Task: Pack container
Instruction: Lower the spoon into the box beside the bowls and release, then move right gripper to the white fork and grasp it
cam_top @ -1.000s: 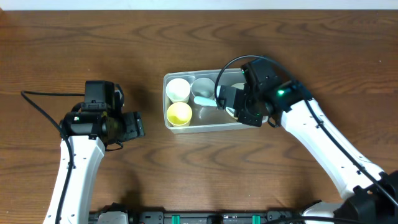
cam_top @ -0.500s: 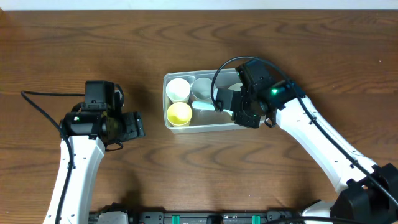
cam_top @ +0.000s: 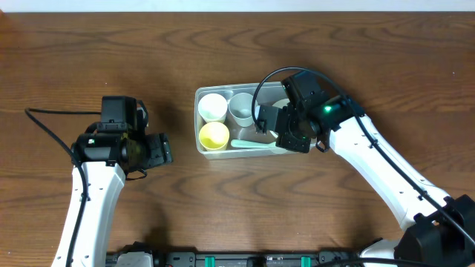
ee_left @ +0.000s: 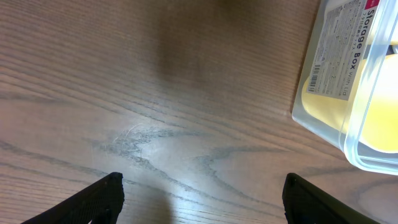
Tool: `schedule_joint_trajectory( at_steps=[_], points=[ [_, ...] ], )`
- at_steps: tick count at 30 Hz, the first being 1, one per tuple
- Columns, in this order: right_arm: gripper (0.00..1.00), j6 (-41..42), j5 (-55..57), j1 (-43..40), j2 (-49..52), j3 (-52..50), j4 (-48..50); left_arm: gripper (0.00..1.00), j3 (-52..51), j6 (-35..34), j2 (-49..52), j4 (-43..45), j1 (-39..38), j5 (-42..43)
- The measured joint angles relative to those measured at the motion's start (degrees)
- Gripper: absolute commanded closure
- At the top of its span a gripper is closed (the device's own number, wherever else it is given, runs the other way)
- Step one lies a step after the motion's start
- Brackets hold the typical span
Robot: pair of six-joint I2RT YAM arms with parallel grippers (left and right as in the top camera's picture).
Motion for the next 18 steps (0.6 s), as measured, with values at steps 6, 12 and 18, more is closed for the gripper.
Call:
schedule_joint_trajectory(
  at_steps=[6, 12, 18],
  points=[
    [0.36, 2.93, 0.02, 0.00, -0.04, 0.00, 1.14, 0.18, 0.00, 0.00, 0.00, 0.00, 0.00, 0.00],
    [0.22, 14.21, 3.32, -1.36, -2.03, 2.29, 2.21, 0.18, 0.00, 0.00, 0.00, 0.00, 0.00, 0.00],
    [0.18, 20.98, 5.16, -12.55, -5.97, 10.21, -0.22, 0.18, 0.00, 0.00, 0.00, -0.02, 0.00, 0.00]
  ],
)
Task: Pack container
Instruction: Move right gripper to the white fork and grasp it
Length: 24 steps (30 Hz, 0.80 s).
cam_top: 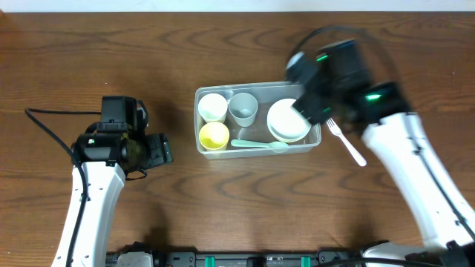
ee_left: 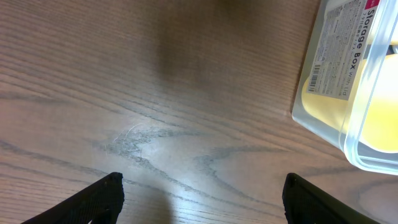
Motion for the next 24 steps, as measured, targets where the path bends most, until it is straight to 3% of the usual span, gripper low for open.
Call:
schedule_joint_trajectory(
  at_steps=[5, 9, 24],
  points=[
    [0.17, 1.38, -1.05, -12.72, 0.57, 0.42, -5.62, 0.18, 0.00, 0.00, 0.00, 0.00, 0.00, 0.00],
    [0.18, 0.79, -1.33, -18.16, 4.13, -1.22, -6.27, 0.18, 0.00, 0.00, 0.00, 0.00, 0.00, 0.00],
    [0.21, -10.16, -1.70, -17.11, 19.78, -5.42, -7.80, 0.18, 0.00, 0.00, 0.00, 0.00, 0.00, 0.00]
  ],
)
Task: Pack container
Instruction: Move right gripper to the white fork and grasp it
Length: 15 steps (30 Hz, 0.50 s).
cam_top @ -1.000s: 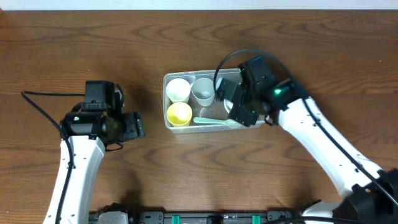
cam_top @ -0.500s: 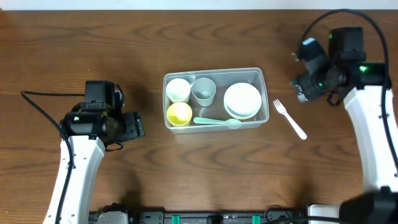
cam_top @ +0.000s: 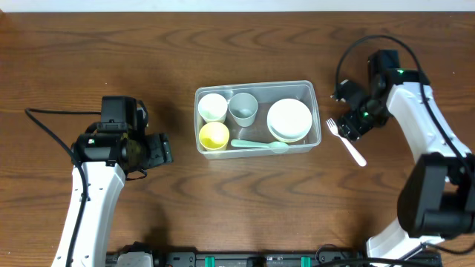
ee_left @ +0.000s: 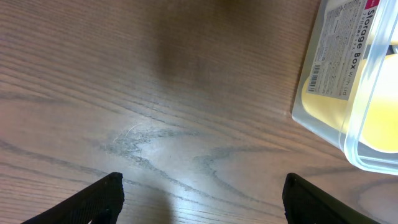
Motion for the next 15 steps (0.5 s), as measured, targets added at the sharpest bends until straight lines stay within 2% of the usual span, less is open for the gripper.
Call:
schedule_joint_trajectory(
  at_steps=[7, 15],
  points=[
    [0.20, -1.11, 2.49, 2.78, 6.91, -0.24, -0.13, 0.18, 0.00, 0.00, 0.00, 0.02, 0.00, 0.00],
    [0.20, -1.44, 4.63, 4.07, 9.18, -0.31, 0.07, 0.18, 0.00, 0.00, 0.00, 0.00, 0.00, 0.00]
  ],
)
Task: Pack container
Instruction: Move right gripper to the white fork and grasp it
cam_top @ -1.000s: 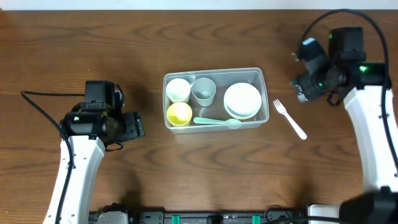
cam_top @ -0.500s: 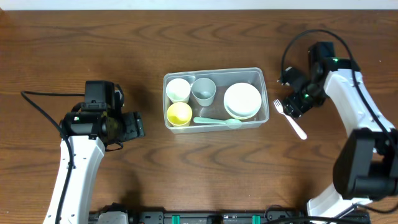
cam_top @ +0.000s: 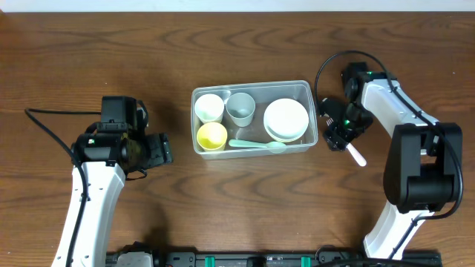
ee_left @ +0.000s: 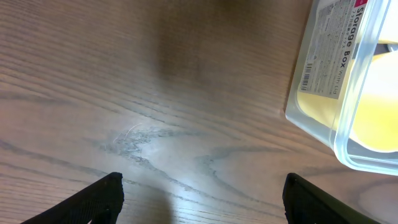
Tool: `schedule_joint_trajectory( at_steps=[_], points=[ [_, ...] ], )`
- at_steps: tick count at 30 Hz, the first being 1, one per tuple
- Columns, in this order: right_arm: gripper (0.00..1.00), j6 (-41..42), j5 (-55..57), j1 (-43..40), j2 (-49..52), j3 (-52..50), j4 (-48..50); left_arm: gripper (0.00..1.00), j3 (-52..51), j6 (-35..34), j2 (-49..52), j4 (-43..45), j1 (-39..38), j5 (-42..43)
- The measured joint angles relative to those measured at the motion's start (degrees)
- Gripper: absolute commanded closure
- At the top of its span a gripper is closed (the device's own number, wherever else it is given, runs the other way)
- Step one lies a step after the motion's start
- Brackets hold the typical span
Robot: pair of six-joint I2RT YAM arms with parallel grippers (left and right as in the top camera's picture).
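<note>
A clear plastic container (cam_top: 254, 86) sits mid-table; its labelled corner (ee_left: 323, 68) shows in the left wrist view. Inside are a white cup (cam_top: 210, 107), a grey cup (cam_top: 240, 109), a yellow cup (cam_top: 212, 136), stacked white plates (cam_top: 286, 119) and a mint spoon (cam_top: 256, 144). A white fork (cam_top: 357, 155) lies on the table just right of the container. My right gripper (cam_top: 336, 134) is down over the fork's head, against the container's right wall; its jaws are hidden. My left gripper (ee_left: 202, 199) hangs open over bare wood left of the container, holding nothing.
The brown wooden table (cam_top: 237, 200) stretches all round the container. My left arm (cam_top: 93, 193) runs along the left side and my right arm (cam_top: 401, 119) along the right. A black cable (cam_top: 44, 126) trails at the far left.
My right gripper went from just right of the fork to down over the fork's head beside the container. The container has shifted slightly to the left. The left arm is unchanged.
My right gripper was first inside the container's right end, over the plates. Then it was above the container's right rim, with the plates lying in place. Then it stood beside the fork on the table, and now it is on the fork's head.
</note>
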Motion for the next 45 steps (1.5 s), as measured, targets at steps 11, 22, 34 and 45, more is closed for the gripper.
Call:
schedule_joint_trajectory(
  at_steps=[11, 22, 34, 45],
  points=[
    [0.20, 0.04, 1.11, -0.50, -0.22, -2.82, 2.40, 0.18, 0.00, 0.00, 0.00, -0.04, 0.00, 0.00],
    [0.29, 0.39, 2.32, -0.50, -1.42, -4.90, 5.55, 0.18, 0.00, 0.00, 0.00, -0.09, 0.00, 0.00],
    [0.56, 2.01, 3.82, -0.68, -1.42, -5.11, 7.26, 0.18, 0.00, 0.00, 0.00, -0.11, 0.00, 0.00],
    [0.88, 3.30, 3.76, -0.68, -1.42, -5.11, 7.89, 0.18, 0.00, 0.00, 0.00, -0.09, 0.00, 0.00]
  ],
)
